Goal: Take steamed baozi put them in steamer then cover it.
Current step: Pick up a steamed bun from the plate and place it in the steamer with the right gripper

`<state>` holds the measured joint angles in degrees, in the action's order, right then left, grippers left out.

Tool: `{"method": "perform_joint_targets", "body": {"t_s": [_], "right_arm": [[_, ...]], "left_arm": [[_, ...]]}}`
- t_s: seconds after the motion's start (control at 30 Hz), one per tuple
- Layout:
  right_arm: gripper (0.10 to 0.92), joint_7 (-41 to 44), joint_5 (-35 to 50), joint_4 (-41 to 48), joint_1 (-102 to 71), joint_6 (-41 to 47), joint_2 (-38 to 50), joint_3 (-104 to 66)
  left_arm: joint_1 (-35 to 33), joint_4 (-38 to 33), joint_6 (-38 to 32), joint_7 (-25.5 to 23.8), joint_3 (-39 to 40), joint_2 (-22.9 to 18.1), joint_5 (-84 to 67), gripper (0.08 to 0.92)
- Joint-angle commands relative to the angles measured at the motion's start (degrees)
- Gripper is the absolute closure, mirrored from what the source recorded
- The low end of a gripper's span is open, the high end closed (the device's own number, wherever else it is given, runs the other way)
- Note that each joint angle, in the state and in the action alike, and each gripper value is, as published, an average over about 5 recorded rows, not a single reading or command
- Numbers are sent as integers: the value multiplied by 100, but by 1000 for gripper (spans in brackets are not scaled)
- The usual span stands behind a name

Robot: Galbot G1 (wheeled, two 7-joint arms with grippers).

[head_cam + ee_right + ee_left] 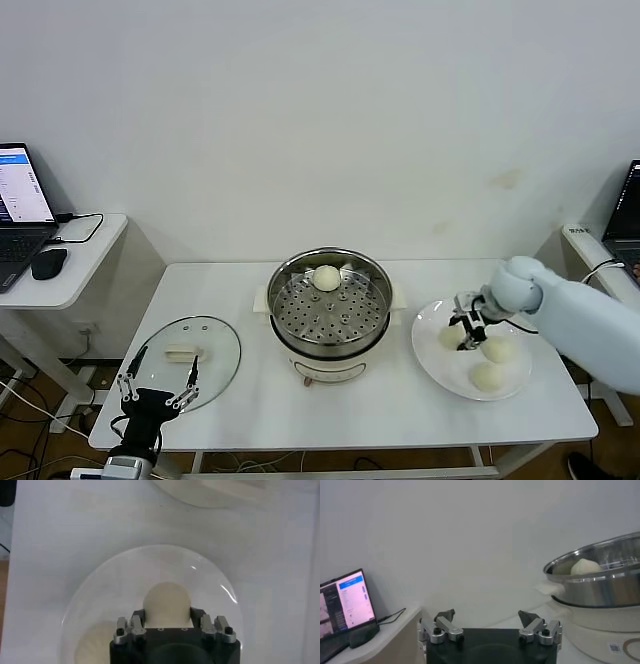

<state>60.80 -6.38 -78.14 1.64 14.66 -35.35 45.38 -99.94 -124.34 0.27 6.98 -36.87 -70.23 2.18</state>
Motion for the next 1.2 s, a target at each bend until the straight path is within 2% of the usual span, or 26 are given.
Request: {"method": "perform_joint_targets", "body": {"t_s": [0.03,0.17,0.3,0.53,0.83,1.2], "right_arm": [[457,-94,1438,-921,2176,535,488,953],[453,-318,2172,-1218,3355,907,145,1721],[449,-703,2912,-1301,4047,1295,-616,2259],[441,-1433,3725,-856,3832,1836,-2093,2388],[435,-2156,3866,-179,2809,2360,-3285,2423],[436,-2591,3642,375,2114,2623,-3814,2334]], "left_arm": [[29,-4,8,-3,15,22,-7,177],[75,-1,14,-6,58,70,-11,177],[120,6,25,-10,55,137,-44,177],[168,54,33,-22,-25,190,-188,177],[164,153,28,-35,-150,143,-301,177],[181,129,24,-29,-179,73,-287,177]]}}
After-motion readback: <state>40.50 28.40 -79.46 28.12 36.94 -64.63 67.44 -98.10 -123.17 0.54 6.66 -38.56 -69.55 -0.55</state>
